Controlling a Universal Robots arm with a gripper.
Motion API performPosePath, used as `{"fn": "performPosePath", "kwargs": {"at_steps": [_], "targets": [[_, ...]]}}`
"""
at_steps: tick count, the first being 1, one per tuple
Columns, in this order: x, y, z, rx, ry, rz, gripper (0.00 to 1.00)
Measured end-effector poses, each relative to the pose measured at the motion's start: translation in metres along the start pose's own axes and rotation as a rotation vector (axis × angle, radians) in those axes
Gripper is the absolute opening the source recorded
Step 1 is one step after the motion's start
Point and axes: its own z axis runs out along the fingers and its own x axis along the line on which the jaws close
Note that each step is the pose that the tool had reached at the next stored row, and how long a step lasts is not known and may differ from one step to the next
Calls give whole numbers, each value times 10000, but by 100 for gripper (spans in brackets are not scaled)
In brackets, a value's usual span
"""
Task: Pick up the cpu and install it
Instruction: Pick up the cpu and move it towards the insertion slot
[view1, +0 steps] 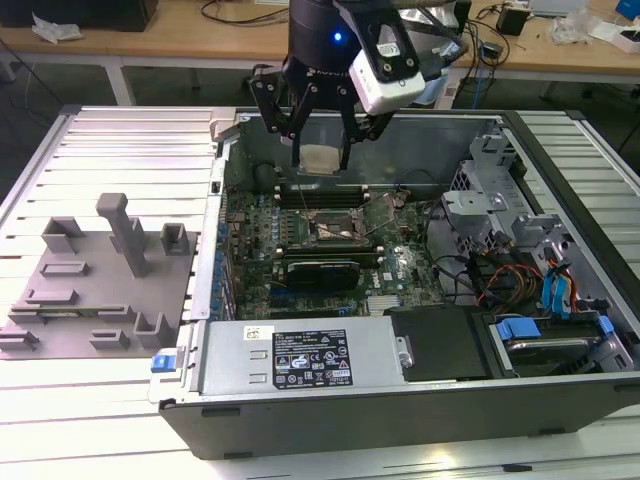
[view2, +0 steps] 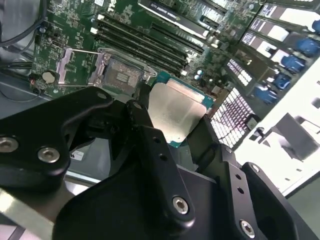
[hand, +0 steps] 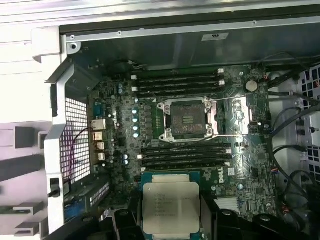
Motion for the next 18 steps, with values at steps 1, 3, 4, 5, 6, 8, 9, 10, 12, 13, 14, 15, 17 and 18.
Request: {"fn": "performPosePath", "kwargs": {"at_steps": [1,3,4,5,6,8,9,10,12,13,14,15,17,18], "targets": [[-19,18,29,2,7,0,55],[-92,83,109,3,23,1,55],[-121,104,136,1,23,1,55],[-141,116,153,1,22,0,55],[-180,140,189,3,24,0,55],[-238,179,254,1,23,-6,55],[-252,189,275,3,23,-8,55],[-272,203,316,1,23,-11,55],[-289,216,365,1,23,-13,55],[-295,220,382,3,24,-13,55],[-300,224,399,4,24,-13,55],[-310,231,437,2,23,-13,55],[-321,237,480,2,23,-14,55],[-328,242,511,3,23,-13,55]]}}
